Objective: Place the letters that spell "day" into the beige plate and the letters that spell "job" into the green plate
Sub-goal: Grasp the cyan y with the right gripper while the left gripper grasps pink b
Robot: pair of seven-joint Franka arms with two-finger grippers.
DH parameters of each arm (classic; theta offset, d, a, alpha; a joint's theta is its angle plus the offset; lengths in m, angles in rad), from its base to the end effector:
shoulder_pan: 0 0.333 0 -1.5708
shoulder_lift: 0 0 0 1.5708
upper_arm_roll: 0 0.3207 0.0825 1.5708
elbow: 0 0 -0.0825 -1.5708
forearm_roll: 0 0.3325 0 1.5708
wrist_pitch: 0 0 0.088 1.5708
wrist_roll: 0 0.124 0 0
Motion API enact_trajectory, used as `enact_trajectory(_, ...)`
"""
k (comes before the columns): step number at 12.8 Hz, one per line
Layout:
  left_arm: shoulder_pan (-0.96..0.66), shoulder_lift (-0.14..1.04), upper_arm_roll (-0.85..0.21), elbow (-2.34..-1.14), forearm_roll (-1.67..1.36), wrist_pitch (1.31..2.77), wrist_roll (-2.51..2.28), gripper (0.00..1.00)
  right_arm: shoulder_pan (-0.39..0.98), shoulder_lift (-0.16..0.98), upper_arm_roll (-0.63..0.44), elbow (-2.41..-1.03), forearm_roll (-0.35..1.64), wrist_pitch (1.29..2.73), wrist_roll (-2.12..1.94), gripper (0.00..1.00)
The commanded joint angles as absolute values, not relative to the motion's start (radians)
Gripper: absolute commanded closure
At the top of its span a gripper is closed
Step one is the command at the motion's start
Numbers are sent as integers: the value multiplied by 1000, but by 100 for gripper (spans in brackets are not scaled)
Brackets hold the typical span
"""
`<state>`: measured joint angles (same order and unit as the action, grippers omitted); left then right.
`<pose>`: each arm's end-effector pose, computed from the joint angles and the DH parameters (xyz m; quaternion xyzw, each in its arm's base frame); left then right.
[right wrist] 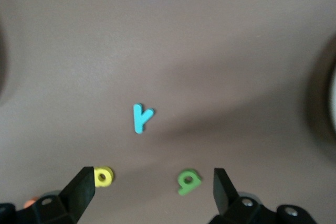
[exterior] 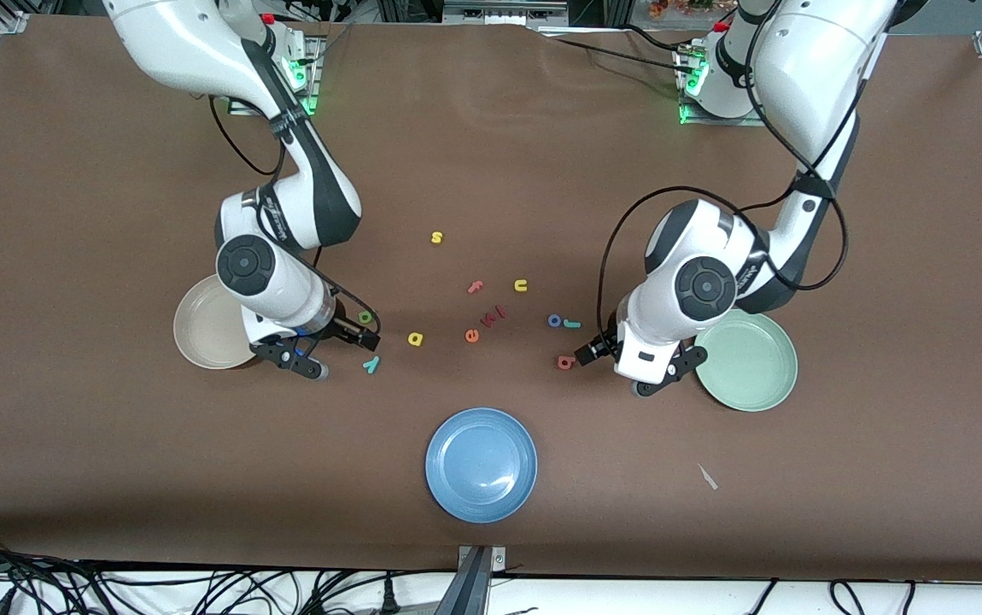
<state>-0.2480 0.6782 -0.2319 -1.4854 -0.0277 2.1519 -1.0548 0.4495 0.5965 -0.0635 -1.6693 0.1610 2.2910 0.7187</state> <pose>0.6103 -0.2871 0.2981 0.9459 0.3136 -0.0565 0.0619 0.5962 0.2540 0.2815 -0.9764 0.2111 0.0111 0.0442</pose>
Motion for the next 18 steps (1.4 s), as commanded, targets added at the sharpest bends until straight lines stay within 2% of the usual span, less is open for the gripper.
enact_trajectory(1, -296, 736, -201, -1415, -28, 2187, -1247, 0, 475, 684, -69, -1569, 195, 2295, 747, 0)
enact_trajectory(3, -322, 773, -180, -1375, -26, 2192, -1380, 0, 483, 732, -69, -1523, 193, 2295, 769, 0)
enact_trajectory(6, -496, 862, -8, -1283, -3, 2191, -1549, 0, 482, 767, -71, -1513, 192, 2295, 765, 0)
enact_trajectory(8, -523, 891, 15, -1259, -12, 2191, -1577, 1, 477, 782, -71, -1508, 192, 2292, 758, 0)
enact_trajectory(12, -517, 914, 14, -1262, -66, 2184, -1578, 18, 474, 819, -72, -1490, 186, 2286, 753, 2)
enact_trajectory(14, -511, 919, 14, -1262, -110, 2189, -1571, 30, 472, 825, -74, -1489, 187, 2284, 750, 10)
enact_trajectory(15, -511, 926, 12, -1262, -113, 2189, -1571, 32, 472, 831, -74, -1488, 187, 2284, 750, 14)
enact_trajectory(18, -512, 936, 11, -1262, -146, 2192, -1569, 33, 469, 838, -74, -1479, 187, 2280, 750, 43)
